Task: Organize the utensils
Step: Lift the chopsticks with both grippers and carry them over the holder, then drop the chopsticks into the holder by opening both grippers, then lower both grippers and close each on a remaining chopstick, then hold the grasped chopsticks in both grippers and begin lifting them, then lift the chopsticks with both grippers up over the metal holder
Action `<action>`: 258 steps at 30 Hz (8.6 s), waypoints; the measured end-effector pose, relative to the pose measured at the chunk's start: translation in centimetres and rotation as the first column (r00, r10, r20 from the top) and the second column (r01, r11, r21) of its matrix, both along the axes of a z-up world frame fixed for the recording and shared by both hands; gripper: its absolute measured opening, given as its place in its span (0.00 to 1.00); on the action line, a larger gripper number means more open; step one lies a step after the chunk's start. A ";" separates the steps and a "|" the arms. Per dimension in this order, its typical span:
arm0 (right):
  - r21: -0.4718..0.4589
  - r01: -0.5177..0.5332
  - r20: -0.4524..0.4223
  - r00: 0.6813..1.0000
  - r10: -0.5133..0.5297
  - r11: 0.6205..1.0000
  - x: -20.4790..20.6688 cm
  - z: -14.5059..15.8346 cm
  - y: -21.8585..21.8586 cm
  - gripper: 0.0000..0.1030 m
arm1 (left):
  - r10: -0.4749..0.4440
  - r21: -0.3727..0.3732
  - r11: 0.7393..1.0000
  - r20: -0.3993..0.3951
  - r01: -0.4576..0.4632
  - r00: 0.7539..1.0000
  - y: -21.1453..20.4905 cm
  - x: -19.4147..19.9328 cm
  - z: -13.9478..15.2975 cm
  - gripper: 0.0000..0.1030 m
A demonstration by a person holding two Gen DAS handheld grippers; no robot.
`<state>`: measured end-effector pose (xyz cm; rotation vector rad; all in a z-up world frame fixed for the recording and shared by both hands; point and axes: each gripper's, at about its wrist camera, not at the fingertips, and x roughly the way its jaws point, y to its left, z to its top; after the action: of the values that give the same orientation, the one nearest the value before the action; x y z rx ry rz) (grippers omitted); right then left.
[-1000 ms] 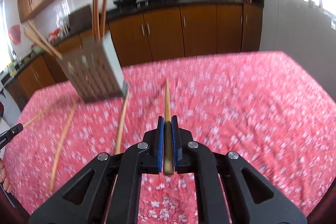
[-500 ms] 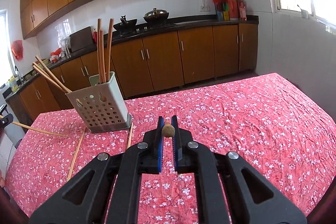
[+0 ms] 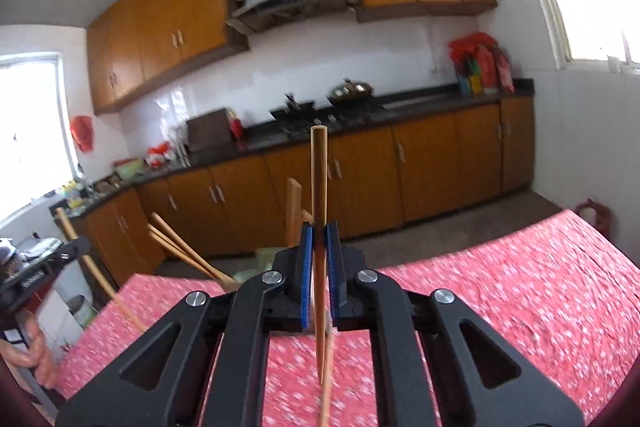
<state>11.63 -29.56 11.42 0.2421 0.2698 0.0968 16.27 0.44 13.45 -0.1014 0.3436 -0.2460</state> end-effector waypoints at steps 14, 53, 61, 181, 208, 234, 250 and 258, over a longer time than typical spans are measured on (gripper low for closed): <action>-0.024 -0.009 0.207 0.978 0.014 1.000 5.4 4.8 3.7 0.08 | 0.055 -0.094 0.995 0.179 -0.038 0.982 -5.0 6.4 6.3 0.07; 0.004 0.053 -0.364 0.930 -0.047 0.999 1.4 -12.9 -0.2 0.33 | 0.151 0.048 0.988 -0.208 -0.144 0.966 2.6 1.8 -9.0 0.20; 0.048 -0.073 -0.525 0.847 0.087 0.996 1.1 -19.6 4.1 0.27 | 0.123 0.074 0.992 -0.399 -0.102 0.909 1.8 0.6 -17.2 0.20; -0.116 0.025 -0.570 0.817 -0.087 0.993 5.3 -21.7 0.1 0.08 | 0.146 0.186 0.981 -0.505 -0.058 0.851 3.8 4.2 -23.3 0.12; -0.092 0.052 -0.396 0.914 -0.085 0.994 0.2 -13.9 -1.6 0.08 | 0.128 0.122 0.988 -0.330 -0.092 0.935 3.8 0.1 -14.9 0.08; -0.041 0.051 -0.098 0.994 -0.055 0.998 0.1 -3.4 -0.9 0.07 | 0.074 0.047 0.996 -0.090 -0.070 0.993 1.6 -0.4 -4.3 0.08; -0.012 -0.022 0.126 0.992 0.023 1.000 2.1 3.6 3.1 0.07 | -0.017 -0.031 0.999 0.095 0.020 0.995 -4.2 2.0 4.3 0.08; -0.031 0.002 0.208 0.978 0.004 1.000 4.9 5.1 4.0 0.07 | 0.007 -0.036 0.999 0.163 -0.001 0.987 -6.1 4.6 6.9 0.08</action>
<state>16.57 -25.56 16.53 0.1991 0.0627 0.1182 20.85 -5.63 20.36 -0.1165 0.1760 -0.2552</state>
